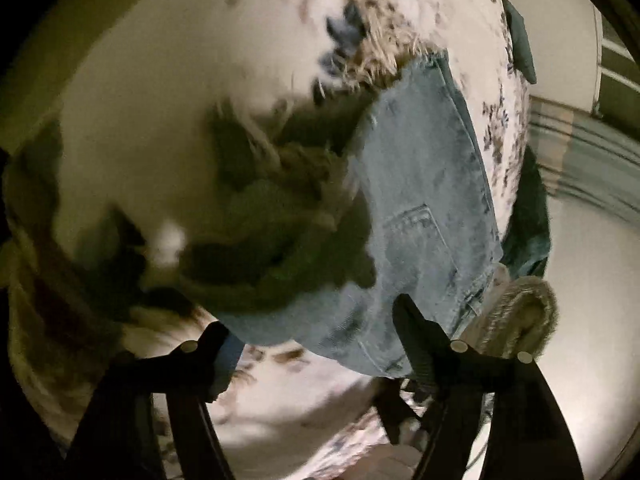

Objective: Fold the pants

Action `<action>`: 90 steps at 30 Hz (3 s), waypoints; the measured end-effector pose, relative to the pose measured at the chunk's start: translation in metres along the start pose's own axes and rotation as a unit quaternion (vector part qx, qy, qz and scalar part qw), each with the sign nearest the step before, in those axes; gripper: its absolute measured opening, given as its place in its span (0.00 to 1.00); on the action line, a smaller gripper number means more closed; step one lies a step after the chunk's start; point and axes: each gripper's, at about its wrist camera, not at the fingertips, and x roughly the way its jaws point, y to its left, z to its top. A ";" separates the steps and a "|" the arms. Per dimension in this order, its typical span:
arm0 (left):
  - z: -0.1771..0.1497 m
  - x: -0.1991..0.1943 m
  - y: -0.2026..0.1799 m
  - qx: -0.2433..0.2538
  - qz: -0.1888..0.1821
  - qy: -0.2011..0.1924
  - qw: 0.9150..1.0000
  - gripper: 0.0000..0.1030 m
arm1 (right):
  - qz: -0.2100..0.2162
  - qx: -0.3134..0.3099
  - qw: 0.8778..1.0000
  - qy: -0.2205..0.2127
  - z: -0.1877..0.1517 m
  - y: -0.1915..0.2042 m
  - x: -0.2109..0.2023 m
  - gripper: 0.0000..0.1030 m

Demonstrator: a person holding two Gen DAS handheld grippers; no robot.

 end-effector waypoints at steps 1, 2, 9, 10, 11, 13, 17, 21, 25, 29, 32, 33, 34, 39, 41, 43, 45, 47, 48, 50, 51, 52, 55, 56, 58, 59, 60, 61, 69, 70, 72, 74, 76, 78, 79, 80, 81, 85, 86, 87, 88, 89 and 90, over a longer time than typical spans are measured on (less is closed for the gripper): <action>0.000 0.002 0.001 -0.001 -0.003 0.000 1.000 0.68 | 0.004 -0.003 1.000 0.001 0.001 0.000 0.003 0.82; 0.000 0.010 -0.003 0.000 -0.002 -0.002 1.000 0.68 | 0.008 -0.007 1.000 0.002 0.002 0.001 0.006 0.87; 0.014 0.021 -0.004 -0.047 0.003 -0.043 0.998 0.70 | 0.013 -0.015 1.000 0.003 0.012 0.010 0.024 0.92; 0.013 0.021 -0.006 -0.047 0.009 -0.046 0.998 0.70 | 0.015 -0.010 1.000 0.000 0.012 0.009 0.024 0.92; 0.012 0.021 -0.011 -0.038 0.021 -0.050 0.998 0.69 | 0.016 -0.008 1.000 -0.004 0.011 0.007 0.024 0.90; 0.009 0.019 -0.020 -0.021 0.033 -0.063 0.997 0.56 | 0.008 -0.005 1.000 -0.016 0.011 0.006 0.023 0.76; 0.014 0.015 -0.029 0.006 0.048 -0.069 0.996 0.23 | -0.008 0.005 0.999 -0.040 0.006 -0.001 0.011 0.42; 0.015 0.003 -0.039 0.030 0.045 -0.061 0.997 0.19 | -0.015 0.007 0.998 -0.060 -0.004 0.010 -0.002 0.37; 0.012 -0.024 -0.065 0.066 0.038 -0.057 0.995 0.18 | -0.006 0.021 0.997 -0.075 -0.013 0.034 -0.021 0.35; 0.013 -0.057 -0.104 0.106 0.035 -0.052 0.992 0.18 | 0.008 0.030 0.996 -0.085 -0.024 0.065 -0.048 0.33; 0.010 -0.079 -0.151 0.142 0.033 -0.043 0.988 0.18 | 0.018 0.033 0.995 -0.095 -0.029 0.092 -0.075 0.32; 0.008 -0.085 -0.166 0.156 0.033 -0.039 0.987 0.18 | 0.021 0.030 0.994 -0.102 -0.031 0.104 -0.088 0.32; 0.005 -0.091 -0.182 0.169 0.031 -0.035 0.984 0.18 | 0.023 0.028 0.994 -0.108 -0.032 0.114 -0.101 0.32; -0.020 -0.114 -0.266 0.239 0.017 -0.007 0.971 0.18 | 0.034 0.024 0.988 -0.148 -0.032 0.165 -0.174 0.32; -0.031 -0.119 -0.304 0.255 -0.002 0.008 0.967 0.18 | 0.037 0.017 0.983 -0.176 -0.028 0.190 -0.213 0.32; -0.046 -0.121 -0.350 0.278 -0.026 0.023 0.960 0.18 | 0.043 0.013 0.975 -0.219 -0.020 0.218 -0.260 0.32; -0.061 -0.116 -0.400 0.306 -0.055 0.040 0.950 0.18 | 0.051 0.015 0.966 -0.253 -0.008 0.237 -0.291 0.32; -0.071 -0.102 -0.446 0.332 -0.075 0.059 0.938 0.18 | 0.056 0.019 0.952 -0.300 0.011 0.255 -0.327 0.32; -0.077 -0.088 -0.472 0.347 -0.087 0.074 0.931 0.18 | 0.055 0.024 0.944 -0.323 0.020 0.259 -0.343 0.32; -0.087 -0.062 -0.513 0.372 -0.103 0.097 0.917 0.18 | 0.051 0.036 0.930 -0.363 0.040 0.262 -0.365 0.32; -0.095 -0.041 -0.535 0.390 -0.112 0.112 0.907 0.18 | 0.044 0.038 0.923 -0.379 0.047 0.263 -0.372 0.32; -0.099 -0.026 -0.548 0.403 -0.114 0.121 0.900 0.18 | 0.038 0.044 0.914 -0.402 0.056 0.259 -0.380 0.32; -0.116 0.049 -0.581 0.447 -0.115 0.165 0.872 0.18 | 0.029 0.080 0.892 -0.444 0.076 0.231 -0.384 0.32; -0.119 0.066 -0.582 0.455 -0.111 0.176 0.866 0.18 | 0.026 0.096 0.886 -0.453 0.081 0.216 -0.380 0.32; -0.119 0.117 -0.574 0.481 -0.085 0.203 0.848 0.18 | 0.020 0.141 0.874 -0.464 0.086 0.174 -0.357 0.32; -0.116 0.150 -0.560 0.498 -0.059 0.216 0.838 0.18 | 0.017 0.156 0.872 -0.463 0.085 0.158 -0.344 0.32; -0.111 0.169 -0.548 0.507 -0.041 0.224 0.831 0.18 | 0.012 0.177 0.870 -0.459 0.085 0.141 -0.330 0.32; -0.103 0.193 -0.530 0.516 -0.016 0.234 0.824 0.18 | 0.006 0.198 0.870 -0.452 0.083 0.122 -0.312 0.32; -0.076 0.229 -0.448 0.525 0.054 0.271 0.805 0.19 | -0.023 0.259 0.864 -0.430 0.058 0.068 -0.249 0.32; -0.078 0.226 -0.446 0.532 0.056 0.273 0.800 0.21 | -0.031 0.258 0.866 -0.428 0.057 0.067 -0.247 0.32; -0.080 0.222 -0.451 0.535 0.060 0.274 0.797 0.22 | -0.040 0.260 0.868 -0.420 0.058 0.061 -0.245 0.33; -0.088 0.211 -0.454 0.540 0.067 0.277 0.792 0.22 | -0.045 0.264 0.872 -0.410 0.059 0.059 -0.243 0.34; -0.094 0.203 -0.460 0.554 0.077 0.274 0.782 0.23 | -0.060 0.264 0.878 -0.395 0.061 0.061 -0.243 0.36; -0.101 0.195 -0.466 0.585 0.086 0.258 0.764 0.28 | -0.077 0.259 0.883 -0.385 0.060 0.069 -0.245 0.44; -0.104 0.190 -0.468 0.605 0.093 0.246 0.752 0.36 | -0.092 0.258 0.884 -0.378 0.060 0.074 -0.246 0.45; -0.107 0.184 -0.471 0.623 0.098 0.234 0.740 0.41 | -0.100 0.256 0.885 -0.376 0.057 0.078 -0.247 0.45; -0.109 0.178 -0.473 0.636 0.102 0.226 0.731 0.49 | -0.109 0.255 0.885 -0.373 0.055 0.082 -0.248 0.48; -0.113 0.154 -0.480 0.686 0.119 0.186 0.694 0.81 | -0.205 0.233 0.882 -0.355 0.044 0.111 -0.252 0.54; -0.114 0.149 -0.482 0.697 0.125 0.176 0.684 0.82 | -0.233 0.223 0.879 -0.352 0.040 0.122 -0.253 0.65; -0.115 0.144 -0.483 0.706 0.125 0.169 0.676 0.84 | -0.253 0.214 0.877 -0.349 0.037 0.130 -0.253 0.81; -0.118 0.135 -0.484 0.721 0.127 0.158 0.663 0.85 | -0.289 0.202 0.871 -0.343 0.032 0.145 -0.253 0.87; -0.124 0.130 -0.485 0.738 0.131 0.145 0.646 0.85 | -0.306 0.195 0.867 -0.343 0.029 0.153 -0.254 0.94; -0.130 0.121 -0.487 0.755 0.133 0.130 0.629 0.86 | -0.330 0.186 0.860 -0.342 0.025 0.164 -0.255 0.98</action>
